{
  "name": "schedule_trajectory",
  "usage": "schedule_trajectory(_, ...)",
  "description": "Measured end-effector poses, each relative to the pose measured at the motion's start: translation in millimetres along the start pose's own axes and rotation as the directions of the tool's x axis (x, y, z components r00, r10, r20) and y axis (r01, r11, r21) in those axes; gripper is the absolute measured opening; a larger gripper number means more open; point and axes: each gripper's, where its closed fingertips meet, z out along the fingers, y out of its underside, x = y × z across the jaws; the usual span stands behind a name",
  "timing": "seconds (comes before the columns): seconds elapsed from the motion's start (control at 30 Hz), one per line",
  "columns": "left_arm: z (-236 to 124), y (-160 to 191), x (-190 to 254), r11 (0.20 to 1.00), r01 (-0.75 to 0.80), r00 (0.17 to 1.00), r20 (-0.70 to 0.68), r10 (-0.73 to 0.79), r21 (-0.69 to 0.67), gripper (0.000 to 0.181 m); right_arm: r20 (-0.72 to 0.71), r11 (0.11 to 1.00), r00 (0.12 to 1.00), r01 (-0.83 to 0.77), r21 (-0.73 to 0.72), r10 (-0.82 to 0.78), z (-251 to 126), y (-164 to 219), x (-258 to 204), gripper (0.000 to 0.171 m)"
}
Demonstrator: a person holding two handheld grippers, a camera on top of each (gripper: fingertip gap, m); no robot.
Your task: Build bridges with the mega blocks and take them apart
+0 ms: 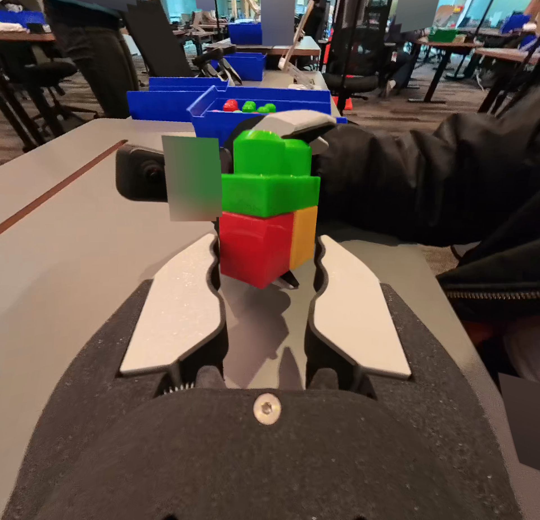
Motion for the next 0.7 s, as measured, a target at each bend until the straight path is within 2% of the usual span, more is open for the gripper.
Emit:
schedule_trajectory(0.1,1,6,1,0.999,-0.047,0.999,0.002,0.047,-0.021,0.055,-0.001,0.999,1.0,-0.026,-0.027,0.026,3,6,6,0.097)
schedule_trajectory(0.2,-1,6,0,1.0,-0.012,1.0,-0.01,0.012,-0.011,0.051,0.009,0.999,0.999,-0.036,-0.008,0.036,4,4,6,0.097)
schedule_trajectory(0.33,-8,0,-6,0.999,0.044,0.999,-0.007,-0.043,0.028,0.037,0.0,0.995,1.0,-0.002,0.101,0.002,-3,-12,3,0.096)
schedule_trajectory(0.43,-9,-1,-14,0.995,0.088,0.996,0.023,-0.089,0.04,0.037,-0.053,0.98,0.998,0.054,0.19,-0.045,-9,-26,4,0.095)
schedule_trajectory(0.5,-10,-3,-19,0.987,0.143,0.989,0.026,-0.145,0.067,0.037,-0.149,0.962,0.982,0.151,0.229,-0.118,-19,-35,0,0.095)
schedule_trajectory(0.6,-19,-10,-29,0.962,0.238,0.969,0.033,-0.244,0.132,0.037,-0.414,0.91,0.863,0.383,0.16,-0.29,-34,-43,0,0.096)
schedule_trajectory(0.63,-22,-11,-34,0.954,0.262,0.961,0.047,-0.271,0.149,0.037,-0.511,0.867,0.778,0.485,0.116,-0.366,-39,-49,-2,0.097)
schedule_trajectory(0.7,-30,-10,-46,0.941,0.293,0.944,0.103,-0.312,0.166,0.037,-0.664,0.71,0.519,0.704,-0.025,-0.538,-46,-62,-15,0.1)
